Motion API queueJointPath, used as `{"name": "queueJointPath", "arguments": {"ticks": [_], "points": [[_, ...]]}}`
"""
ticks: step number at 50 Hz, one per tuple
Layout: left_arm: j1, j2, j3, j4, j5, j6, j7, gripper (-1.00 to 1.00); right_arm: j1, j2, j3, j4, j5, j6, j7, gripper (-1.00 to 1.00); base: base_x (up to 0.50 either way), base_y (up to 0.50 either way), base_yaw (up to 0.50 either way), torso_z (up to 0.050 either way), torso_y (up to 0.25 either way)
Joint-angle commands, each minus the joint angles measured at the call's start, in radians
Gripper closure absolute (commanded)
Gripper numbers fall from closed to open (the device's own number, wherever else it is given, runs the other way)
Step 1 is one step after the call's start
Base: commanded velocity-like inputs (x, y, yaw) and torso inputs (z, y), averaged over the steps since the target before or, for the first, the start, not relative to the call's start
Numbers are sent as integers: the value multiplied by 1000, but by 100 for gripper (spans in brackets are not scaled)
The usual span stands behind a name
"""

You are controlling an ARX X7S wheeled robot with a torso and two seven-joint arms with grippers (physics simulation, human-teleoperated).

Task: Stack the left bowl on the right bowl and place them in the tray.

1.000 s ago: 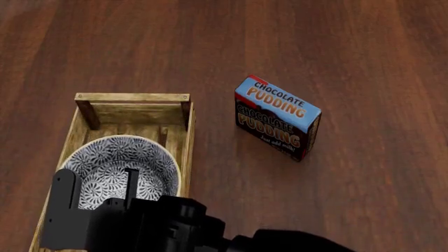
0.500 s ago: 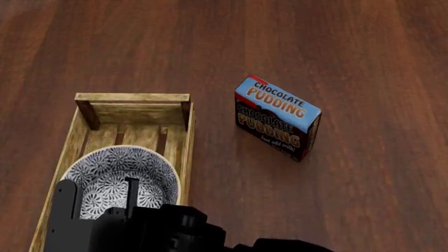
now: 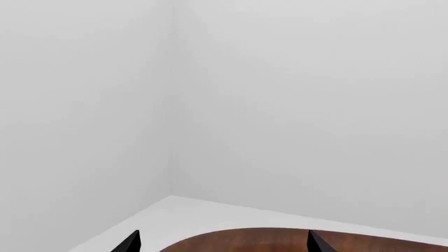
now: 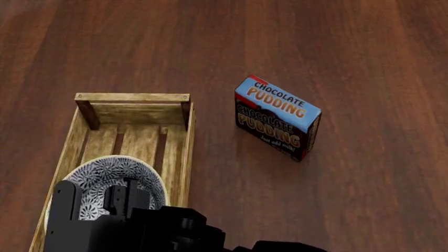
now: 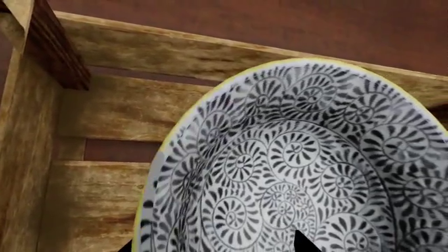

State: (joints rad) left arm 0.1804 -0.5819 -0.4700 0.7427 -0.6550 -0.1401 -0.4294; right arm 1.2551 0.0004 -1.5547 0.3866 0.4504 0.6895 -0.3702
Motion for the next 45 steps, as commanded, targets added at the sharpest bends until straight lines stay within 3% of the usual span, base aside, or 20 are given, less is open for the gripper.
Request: {"name": "queueJointPath", "arguments": {"ticks": [1,20,45], "points": [[1,0,-1,-2,-2,2,1,-100,2,0,3,-1,-6,-5,9,-100,0,0,0,0,0],[5,2,-3,-1,-4,6,3,-100,-6,0,2,-58,-23,38,-39,-100,0,0,0,0,0],[11,0,-8,9,-11,3,-1,-100,62,0,3,-182,43,94,24,-100,0,0,0,0,0]]}}
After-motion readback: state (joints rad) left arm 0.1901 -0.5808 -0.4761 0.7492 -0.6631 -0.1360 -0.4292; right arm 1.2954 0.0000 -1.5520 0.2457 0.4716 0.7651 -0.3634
